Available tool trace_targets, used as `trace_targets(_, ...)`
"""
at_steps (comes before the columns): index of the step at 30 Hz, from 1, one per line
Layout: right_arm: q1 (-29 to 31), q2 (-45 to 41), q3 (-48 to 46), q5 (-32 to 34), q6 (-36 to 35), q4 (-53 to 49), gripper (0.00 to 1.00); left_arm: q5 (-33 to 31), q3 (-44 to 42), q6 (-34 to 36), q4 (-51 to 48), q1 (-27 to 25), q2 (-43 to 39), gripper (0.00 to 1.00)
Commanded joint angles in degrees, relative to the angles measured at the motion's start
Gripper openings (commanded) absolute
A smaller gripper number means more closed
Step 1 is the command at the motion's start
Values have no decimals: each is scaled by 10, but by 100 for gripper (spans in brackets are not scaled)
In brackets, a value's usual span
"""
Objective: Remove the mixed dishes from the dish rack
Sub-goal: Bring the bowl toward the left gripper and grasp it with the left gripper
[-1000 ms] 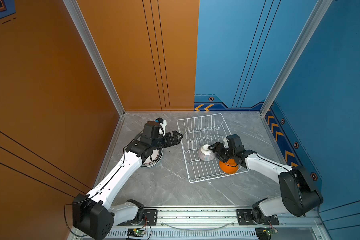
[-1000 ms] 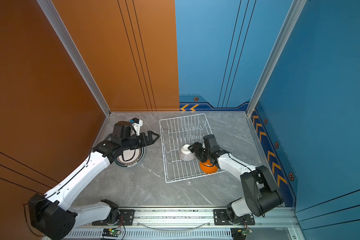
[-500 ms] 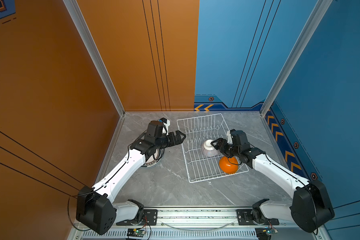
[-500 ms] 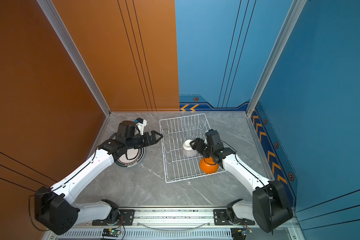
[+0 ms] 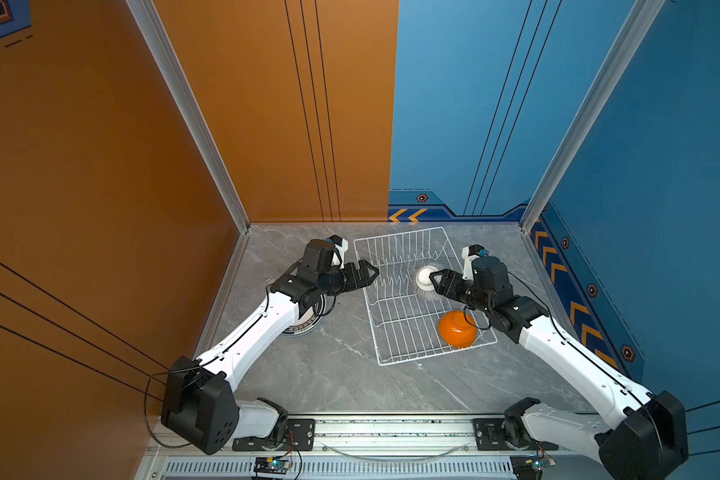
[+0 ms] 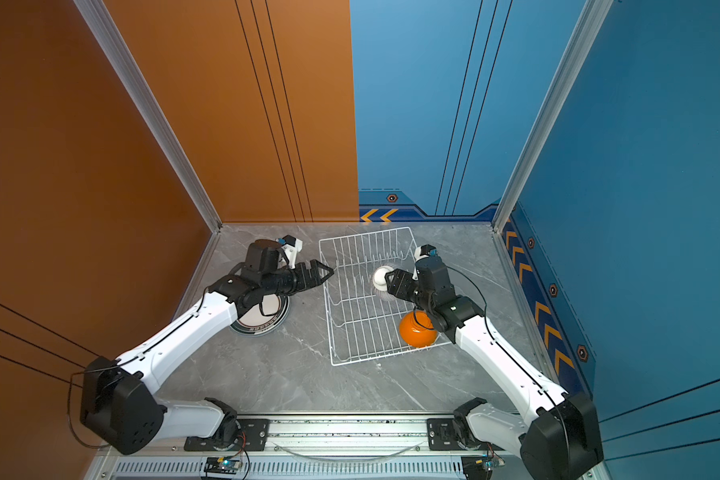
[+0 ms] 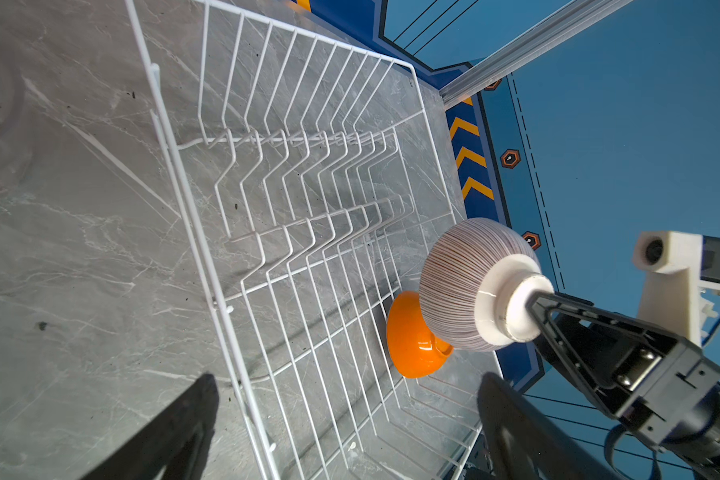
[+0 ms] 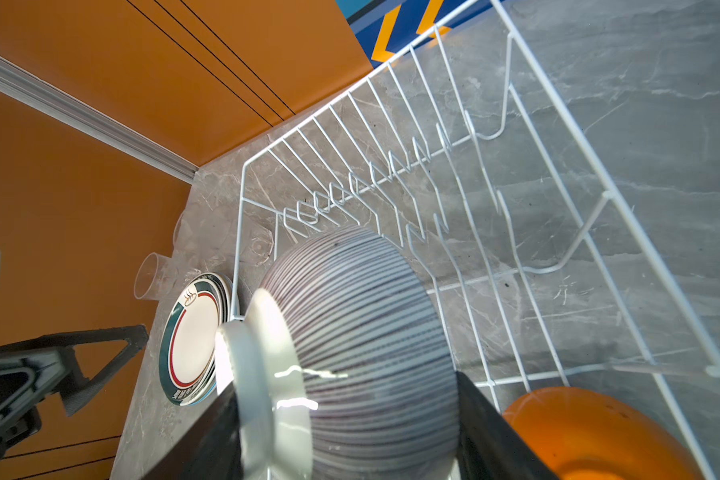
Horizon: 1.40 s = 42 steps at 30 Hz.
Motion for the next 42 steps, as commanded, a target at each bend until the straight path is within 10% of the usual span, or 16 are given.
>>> trace_targets(1,-18,-2,13,-6,43,-2,62,16,18,-2,18,-5,8,98)
trace_targets(16,-54,63,56,-131,251,-28,62,33,-113,37,311,-12,-10,98)
trace_targets(35,-65,65,73,-154,269,-7,62,-4,-125,76,323,-38,-17,98)
trace_targets(42,-66,64,41,-193,282,113,62,23,-90,-38,314,-47,28,100)
